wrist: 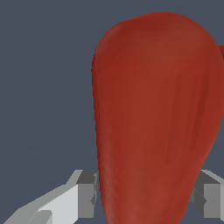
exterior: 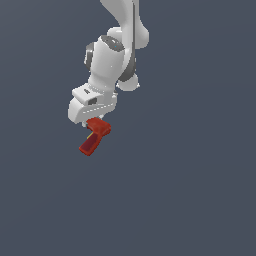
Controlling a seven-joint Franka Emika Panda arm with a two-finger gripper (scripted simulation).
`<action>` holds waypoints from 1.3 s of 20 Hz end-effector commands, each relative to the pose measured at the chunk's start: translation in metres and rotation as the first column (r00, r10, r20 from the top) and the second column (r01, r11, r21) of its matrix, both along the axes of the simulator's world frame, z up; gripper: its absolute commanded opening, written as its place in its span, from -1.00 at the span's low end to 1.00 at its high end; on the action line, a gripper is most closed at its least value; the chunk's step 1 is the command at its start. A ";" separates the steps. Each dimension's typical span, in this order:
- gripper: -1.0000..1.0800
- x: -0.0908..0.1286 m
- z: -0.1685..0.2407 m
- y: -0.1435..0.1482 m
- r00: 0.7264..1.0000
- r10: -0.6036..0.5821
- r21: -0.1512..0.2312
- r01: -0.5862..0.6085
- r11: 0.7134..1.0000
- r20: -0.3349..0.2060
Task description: Pick up the object and move it to a goal position.
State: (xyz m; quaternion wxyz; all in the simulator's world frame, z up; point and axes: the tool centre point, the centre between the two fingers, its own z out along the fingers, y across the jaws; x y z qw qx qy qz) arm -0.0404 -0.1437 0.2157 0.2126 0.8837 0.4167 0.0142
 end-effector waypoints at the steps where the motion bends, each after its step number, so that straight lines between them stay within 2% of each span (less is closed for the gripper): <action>1: -1.00 -0.006 0.030 -0.011 1.000 0.001 0.001 -0.001 1.000 0.005; 17: -1.00 -0.048 0.207 -0.080 1.000 0.002 0.005 -0.002 1.000 0.005; 26: -1.00 -0.059 0.267 -0.105 1.000 -0.001 0.001 0.001 1.000 0.005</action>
